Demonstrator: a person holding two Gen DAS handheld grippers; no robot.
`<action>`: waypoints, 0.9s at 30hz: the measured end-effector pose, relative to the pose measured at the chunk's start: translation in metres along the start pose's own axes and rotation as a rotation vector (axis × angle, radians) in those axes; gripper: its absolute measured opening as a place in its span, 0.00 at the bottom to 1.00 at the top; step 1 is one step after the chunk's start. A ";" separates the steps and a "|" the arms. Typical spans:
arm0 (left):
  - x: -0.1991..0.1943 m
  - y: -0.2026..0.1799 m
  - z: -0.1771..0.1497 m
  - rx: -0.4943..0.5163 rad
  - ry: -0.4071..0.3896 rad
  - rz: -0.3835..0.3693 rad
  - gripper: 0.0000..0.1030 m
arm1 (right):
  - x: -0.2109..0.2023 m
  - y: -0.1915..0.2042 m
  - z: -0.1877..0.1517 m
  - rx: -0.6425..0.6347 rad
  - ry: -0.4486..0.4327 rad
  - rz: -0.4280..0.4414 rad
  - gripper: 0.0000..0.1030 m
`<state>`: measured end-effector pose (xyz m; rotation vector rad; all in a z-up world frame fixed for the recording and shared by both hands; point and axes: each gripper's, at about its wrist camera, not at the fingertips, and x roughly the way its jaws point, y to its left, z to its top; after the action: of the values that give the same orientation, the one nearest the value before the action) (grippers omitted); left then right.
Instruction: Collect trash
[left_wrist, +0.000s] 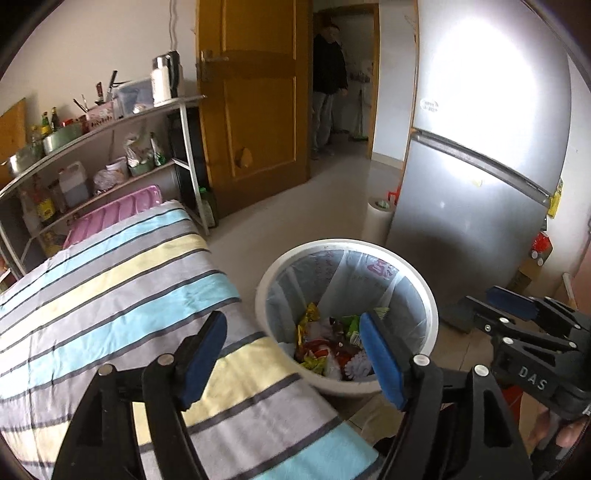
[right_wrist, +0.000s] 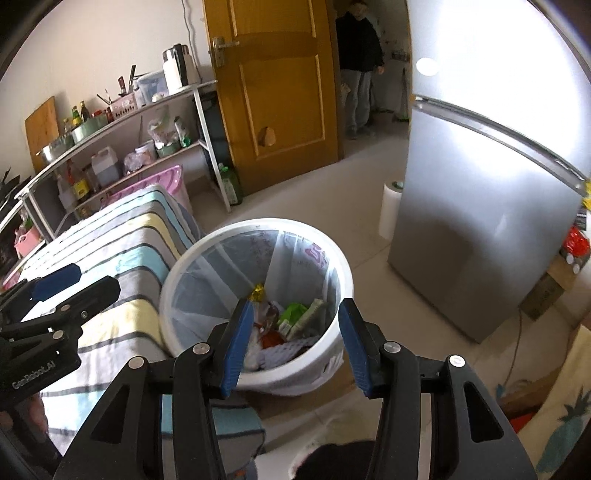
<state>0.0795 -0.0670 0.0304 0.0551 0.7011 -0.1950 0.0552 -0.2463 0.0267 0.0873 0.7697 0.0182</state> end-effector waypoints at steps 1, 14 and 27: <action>-0.005 0.002 -0.003 -0.003 -0.004 -0.003 0.75 | -0.006 0.003 -0.004 0.002 -0.007 -0.006 0.48; -0.049 0.005 -0.037 0.015 -0.040 0.044 0.75 | -0.061 0.026 -0.046 0.032 -0.088 -0.058 0.48; -0.078 0.007 -0.058 0.001 -0.069 0.045 0.75 | -0.090 0.037 -0.069 0.063 -0.137 -0.100 0.48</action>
<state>-0.0143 -0.0411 0.0358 0.0647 0.6304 -0.1531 -0.0566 -0.2090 0.0429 0.1092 0.6367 -0.1062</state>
